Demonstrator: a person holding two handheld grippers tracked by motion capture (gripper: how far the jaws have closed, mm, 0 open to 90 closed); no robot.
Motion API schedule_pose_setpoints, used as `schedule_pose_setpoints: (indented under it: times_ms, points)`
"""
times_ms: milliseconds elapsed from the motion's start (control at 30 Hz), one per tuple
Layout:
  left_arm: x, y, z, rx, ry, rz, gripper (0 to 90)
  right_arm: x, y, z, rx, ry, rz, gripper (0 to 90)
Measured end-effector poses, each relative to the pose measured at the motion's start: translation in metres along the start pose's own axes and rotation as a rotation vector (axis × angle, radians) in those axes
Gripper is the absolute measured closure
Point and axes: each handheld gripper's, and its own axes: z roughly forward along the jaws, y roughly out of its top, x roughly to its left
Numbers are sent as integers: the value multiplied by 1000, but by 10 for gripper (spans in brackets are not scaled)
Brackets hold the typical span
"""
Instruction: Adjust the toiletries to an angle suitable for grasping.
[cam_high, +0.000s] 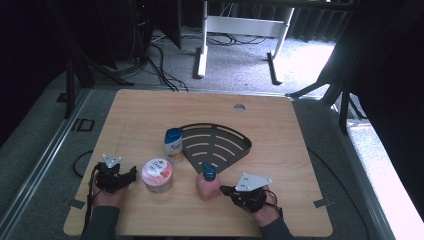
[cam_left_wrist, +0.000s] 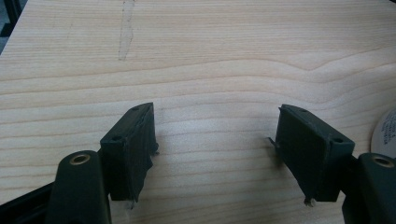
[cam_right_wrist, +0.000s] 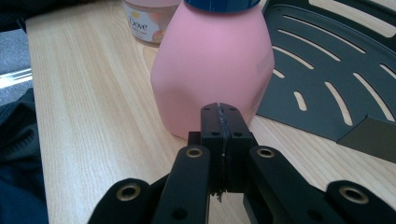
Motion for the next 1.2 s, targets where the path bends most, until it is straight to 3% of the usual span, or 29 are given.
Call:
schedule_pose_setpoints:
  times_ms: [267,467,1033,1200]
  points:
    - [0,0,0,1,0,1,294,-16,-2,6,7,-73,43,889]
    - [0,0,0,1,-1,1,295,-23,6,28,17,-55,41,900]
    - [0,0,0,0,-1,1,294,-4,23,50,-2,-5,21,900]
    - [0,0,0,1,-1,2,294,3,21,41,-21,5,12,900]
